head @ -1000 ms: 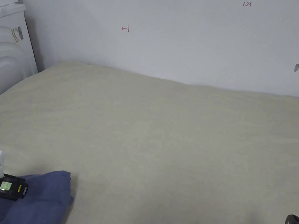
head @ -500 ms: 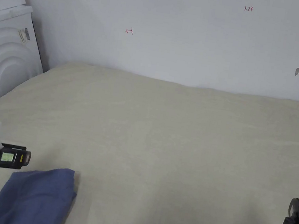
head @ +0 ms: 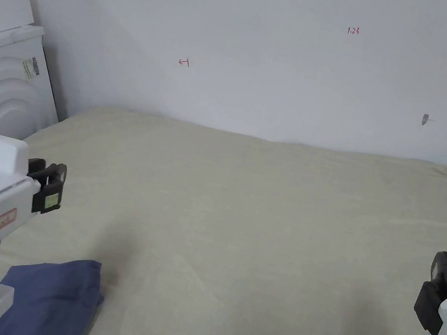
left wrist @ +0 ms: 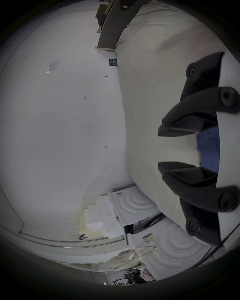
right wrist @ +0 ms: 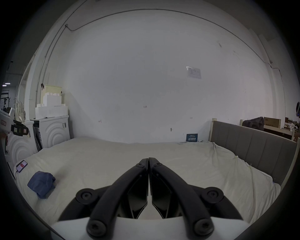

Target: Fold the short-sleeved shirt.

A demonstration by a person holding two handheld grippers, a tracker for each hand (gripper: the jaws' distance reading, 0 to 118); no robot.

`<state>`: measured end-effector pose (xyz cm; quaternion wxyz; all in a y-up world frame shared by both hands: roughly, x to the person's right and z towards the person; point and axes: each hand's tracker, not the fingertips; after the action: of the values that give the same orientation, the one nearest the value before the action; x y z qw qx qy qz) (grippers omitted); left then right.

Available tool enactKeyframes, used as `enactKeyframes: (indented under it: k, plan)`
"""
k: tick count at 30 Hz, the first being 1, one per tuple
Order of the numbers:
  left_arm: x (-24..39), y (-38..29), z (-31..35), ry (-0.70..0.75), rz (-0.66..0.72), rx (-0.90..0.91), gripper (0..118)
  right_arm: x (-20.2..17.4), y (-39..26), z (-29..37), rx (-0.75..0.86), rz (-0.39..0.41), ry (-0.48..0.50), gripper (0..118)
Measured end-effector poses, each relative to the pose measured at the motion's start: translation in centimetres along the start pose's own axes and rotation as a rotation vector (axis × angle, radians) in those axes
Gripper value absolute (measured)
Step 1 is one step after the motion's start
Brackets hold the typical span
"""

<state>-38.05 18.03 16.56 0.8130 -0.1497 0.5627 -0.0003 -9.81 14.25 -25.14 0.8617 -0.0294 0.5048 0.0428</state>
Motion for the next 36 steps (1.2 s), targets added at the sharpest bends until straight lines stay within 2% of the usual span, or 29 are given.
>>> enactKeyframes:
  k: [3, 12, 17, 24, 36]
  plan:
    - [2.5, 0.0, 0.5, 0.009, -0.006, 0.054, 0, 0.2, 0.6, 0.2, 0.029, 0.004, -0.003, 0]
    - [9.6, -1.8, 1.8, 0.001, 0.051, 0.260, 0, 0.9, 0.9, -0.1, 0.082, 0.023, -0.018, 0]
    - [13.5, -3.2, 2.7, -0.010, 0.035, 0.339, 0, 1.0, 0.3, -0.1, 0.104, 0.038, -0.036, 0]
    - [17.3, -5.1, 2.9, -0.037, -0.005, 0.393, 0, 0.9, -1.1, 0.3, 0.130, 0.043, -0.071, 0]
    - [18.6, -5.7, 3.2, -0.074, -0.005, 0.391, 0, 0.8, -2.0, 0.7, 0.119, 0.034, -0.076, 0]
